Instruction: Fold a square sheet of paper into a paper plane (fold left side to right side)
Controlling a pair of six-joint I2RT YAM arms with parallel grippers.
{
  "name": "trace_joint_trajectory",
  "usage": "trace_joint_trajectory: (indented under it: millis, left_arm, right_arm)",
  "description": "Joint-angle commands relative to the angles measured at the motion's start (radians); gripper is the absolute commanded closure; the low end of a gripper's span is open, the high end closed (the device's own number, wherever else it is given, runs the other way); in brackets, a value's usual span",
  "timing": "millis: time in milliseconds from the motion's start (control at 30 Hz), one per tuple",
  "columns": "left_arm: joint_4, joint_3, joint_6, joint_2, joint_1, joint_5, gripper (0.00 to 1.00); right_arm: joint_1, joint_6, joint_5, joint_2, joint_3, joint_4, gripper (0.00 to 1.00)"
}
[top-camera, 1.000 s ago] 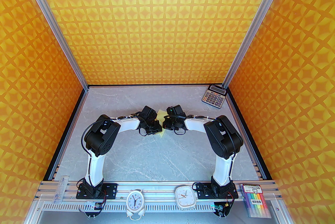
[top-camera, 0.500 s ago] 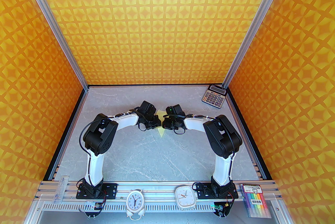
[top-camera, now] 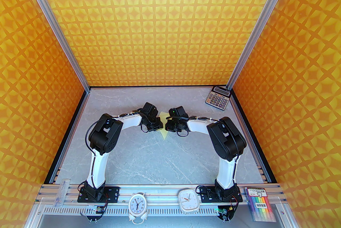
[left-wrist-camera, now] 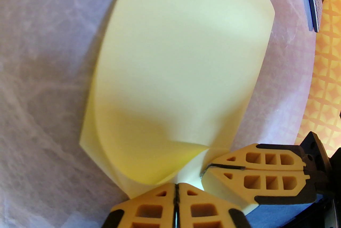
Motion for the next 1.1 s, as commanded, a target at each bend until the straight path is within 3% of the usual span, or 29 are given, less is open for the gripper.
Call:
trace_joint_trajectory:
  millis: [0, 267, 500, 1067]
  left_arm:
    - [-0.054, -0.005, 0.021, 0.015, 0.012, -0.037, 0.93]
    - [-0.094, 0.085, 0.028, -0.064, 0.017, -0.036, 0.9]
    - [-0.138, 0.165, 0.061, 0.01, 0.025, -0.034, 0.9]
    - [-0.11, 0.101, 0.085, 0.093, 0.045, -0.038, 0.92]
  right_arm:
    - [0.004, -0.021, 0.022, 0.042, -0.001, -0.064, 1.0]
    - [0.004, -0.025, 0.022, 0.045, -0.001, -0.066, 1.0]
    - [0.004, -0.025, 0.02, 0.044, -0.001, -0.066, 1.0]
    - [0.004, -0.058, 0.025, 0.006, 0.019, -0.105, 1.0]
